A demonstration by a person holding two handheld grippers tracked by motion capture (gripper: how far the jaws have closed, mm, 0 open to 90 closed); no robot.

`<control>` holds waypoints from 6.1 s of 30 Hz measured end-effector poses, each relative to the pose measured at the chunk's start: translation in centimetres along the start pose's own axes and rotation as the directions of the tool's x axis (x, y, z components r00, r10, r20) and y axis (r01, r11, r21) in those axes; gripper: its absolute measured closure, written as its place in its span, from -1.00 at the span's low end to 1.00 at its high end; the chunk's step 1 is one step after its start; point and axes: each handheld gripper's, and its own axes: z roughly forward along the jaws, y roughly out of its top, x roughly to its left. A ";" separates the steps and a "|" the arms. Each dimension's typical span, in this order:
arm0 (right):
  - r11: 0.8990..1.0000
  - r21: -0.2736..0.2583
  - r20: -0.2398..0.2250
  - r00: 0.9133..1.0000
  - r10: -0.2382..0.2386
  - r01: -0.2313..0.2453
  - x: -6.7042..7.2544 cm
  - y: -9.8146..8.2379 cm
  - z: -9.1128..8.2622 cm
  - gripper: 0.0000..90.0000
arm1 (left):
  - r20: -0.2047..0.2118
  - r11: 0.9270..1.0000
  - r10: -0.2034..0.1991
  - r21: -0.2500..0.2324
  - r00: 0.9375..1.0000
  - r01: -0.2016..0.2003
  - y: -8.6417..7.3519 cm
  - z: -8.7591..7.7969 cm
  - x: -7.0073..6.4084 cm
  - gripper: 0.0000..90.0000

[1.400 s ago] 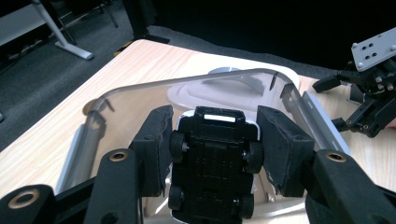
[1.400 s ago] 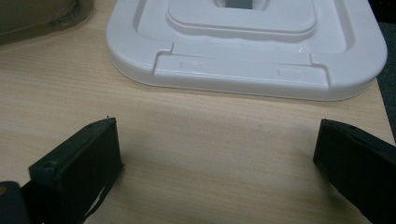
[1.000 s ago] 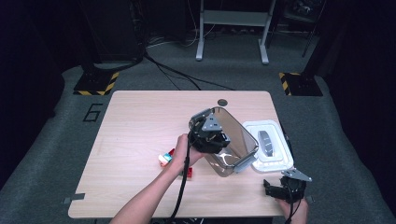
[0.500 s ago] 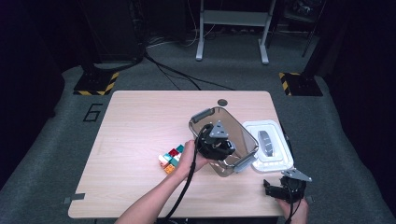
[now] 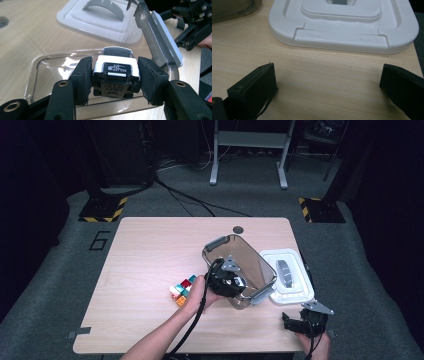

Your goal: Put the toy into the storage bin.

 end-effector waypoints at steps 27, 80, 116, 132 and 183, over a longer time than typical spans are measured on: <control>1.000 0.004 0.004 1.000 0.029 -0.029 0.2 0.0 -0.1 -0.97 | -0.163 0.973 -0.196 -0.150 0.967 0.172 -6.5 -8.8 4.9 -0.80; 1.000 -0.003 0.018 0.999 0.029 -0.029 0.1 -0.1 -0.2 -0.93 | -0.207 0.953 -0.303 -0.056 0.930 0.298 -19.5 -6.2 9.3 -0.05; 1.000 -0.004 0.018 0.999 0.030 -0.030 0.1 -0.1 -0.2 -0.93 | -0.214 0.963 -0.271 -0.071 0.939 0.262 -20.7 -6.3 9.6 0.16; 1.000 -0.004 0.019 0.999 0.030 -0.030 0.1 -0.1 -0.2 -0.92 | -0.274 0.946 -0.325 -0.088 0.905 0.313 -20.2 -7.2 9.9 -0.29; 0.999 -0.005 0.021 0.999 0.034 -0.034 0.1 -0.1 -0.2 -0.91 | -0.270 0.964 -0.259 -0.128 0.927 0.232 -13.1 -10.4 10.2 0.25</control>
